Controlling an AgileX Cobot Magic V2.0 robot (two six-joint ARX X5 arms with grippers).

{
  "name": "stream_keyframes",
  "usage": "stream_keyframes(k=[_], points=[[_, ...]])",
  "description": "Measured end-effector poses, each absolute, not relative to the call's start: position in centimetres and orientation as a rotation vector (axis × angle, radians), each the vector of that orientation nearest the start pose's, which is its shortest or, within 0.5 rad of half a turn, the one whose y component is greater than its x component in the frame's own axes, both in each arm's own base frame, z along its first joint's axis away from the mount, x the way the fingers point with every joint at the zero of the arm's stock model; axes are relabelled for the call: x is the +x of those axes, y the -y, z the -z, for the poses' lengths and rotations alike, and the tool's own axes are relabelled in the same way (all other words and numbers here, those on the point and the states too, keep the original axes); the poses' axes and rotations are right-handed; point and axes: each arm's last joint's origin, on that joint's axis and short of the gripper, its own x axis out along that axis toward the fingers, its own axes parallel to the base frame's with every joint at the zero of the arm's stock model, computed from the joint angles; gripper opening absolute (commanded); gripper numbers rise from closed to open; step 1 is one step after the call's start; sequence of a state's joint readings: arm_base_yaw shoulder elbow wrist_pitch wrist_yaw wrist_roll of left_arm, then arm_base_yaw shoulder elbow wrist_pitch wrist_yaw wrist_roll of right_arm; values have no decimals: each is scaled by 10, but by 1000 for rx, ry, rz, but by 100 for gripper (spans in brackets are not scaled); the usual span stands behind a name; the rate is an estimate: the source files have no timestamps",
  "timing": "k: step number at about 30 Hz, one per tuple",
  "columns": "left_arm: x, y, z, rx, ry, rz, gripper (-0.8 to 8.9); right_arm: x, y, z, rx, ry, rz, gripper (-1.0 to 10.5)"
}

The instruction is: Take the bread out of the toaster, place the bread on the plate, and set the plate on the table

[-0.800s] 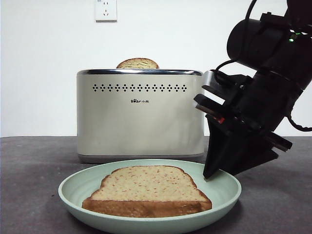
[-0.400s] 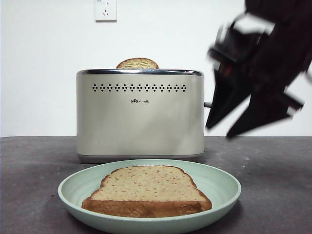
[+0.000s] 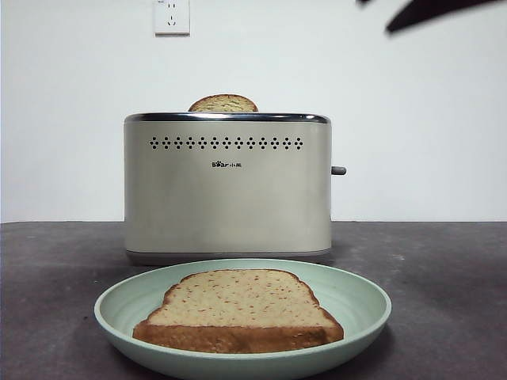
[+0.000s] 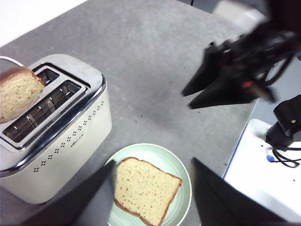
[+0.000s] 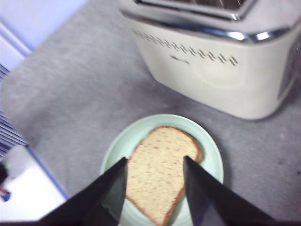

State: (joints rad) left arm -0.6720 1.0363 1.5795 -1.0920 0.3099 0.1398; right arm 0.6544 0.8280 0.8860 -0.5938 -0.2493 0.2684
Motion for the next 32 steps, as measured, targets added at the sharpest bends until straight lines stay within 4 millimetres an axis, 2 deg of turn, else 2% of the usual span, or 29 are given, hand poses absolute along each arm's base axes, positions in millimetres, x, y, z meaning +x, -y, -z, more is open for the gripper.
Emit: stream_keyframes(k=[3,6,14,32], points=[[113,101,-457,231,-511,994,97,110,-100,-329,126,-624,-827,8],[116,103,-455,234,-527,994,0,100,-96,-333,120,-598,-838,5],[124,110,-448,245,-594,992,7,96,-93,-335,113,-568,-800,5],[125,110,-447,246,-601,991,7,92,-89,-339,123,-537,-807,5]])
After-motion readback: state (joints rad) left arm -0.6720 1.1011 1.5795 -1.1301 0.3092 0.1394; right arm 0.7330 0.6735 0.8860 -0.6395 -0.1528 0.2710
